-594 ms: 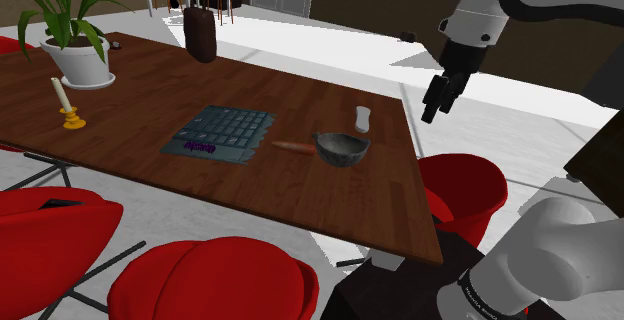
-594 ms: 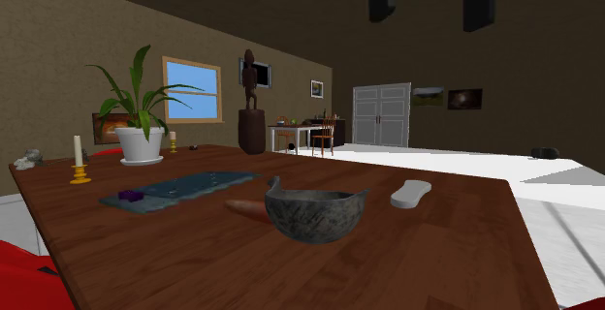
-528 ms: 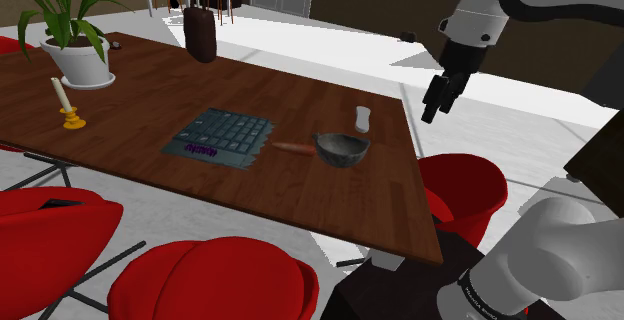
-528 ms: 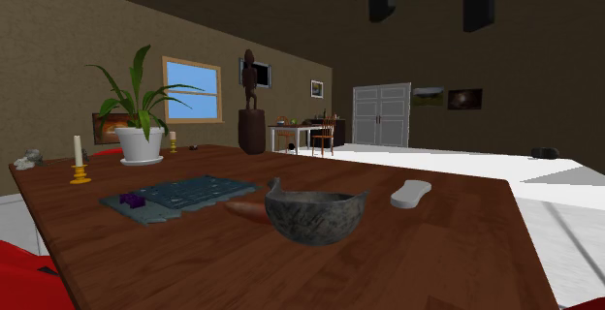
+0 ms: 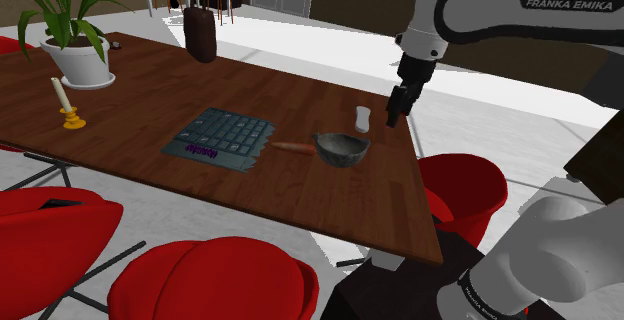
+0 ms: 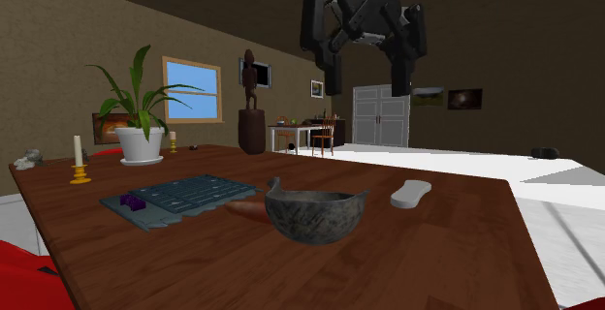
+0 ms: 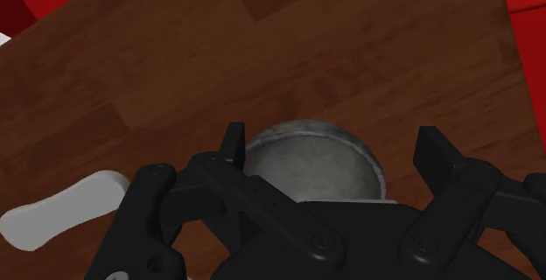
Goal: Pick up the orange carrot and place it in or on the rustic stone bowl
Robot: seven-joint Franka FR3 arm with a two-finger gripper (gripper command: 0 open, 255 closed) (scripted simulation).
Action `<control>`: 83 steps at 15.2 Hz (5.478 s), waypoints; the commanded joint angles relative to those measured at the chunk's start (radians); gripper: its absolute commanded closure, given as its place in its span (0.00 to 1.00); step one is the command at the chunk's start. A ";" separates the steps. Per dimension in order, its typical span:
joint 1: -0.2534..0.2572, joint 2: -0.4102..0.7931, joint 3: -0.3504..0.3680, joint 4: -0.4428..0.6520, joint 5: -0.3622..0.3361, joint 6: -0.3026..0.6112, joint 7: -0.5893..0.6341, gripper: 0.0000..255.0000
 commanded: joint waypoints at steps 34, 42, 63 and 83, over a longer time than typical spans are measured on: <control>0.114 0.907 0.072 0.476 -0.078 0.443 -0.300 0.00; 0.114 0.907 0.072 0.476 -0.078 0.443 -0.300 1.00; 0.112 0.840 0.077 0.573 -0.064 0.280 -0.312 1.00; 0.105 0.770 0.076 0.719 -0.052 0.064 -0.335 1.00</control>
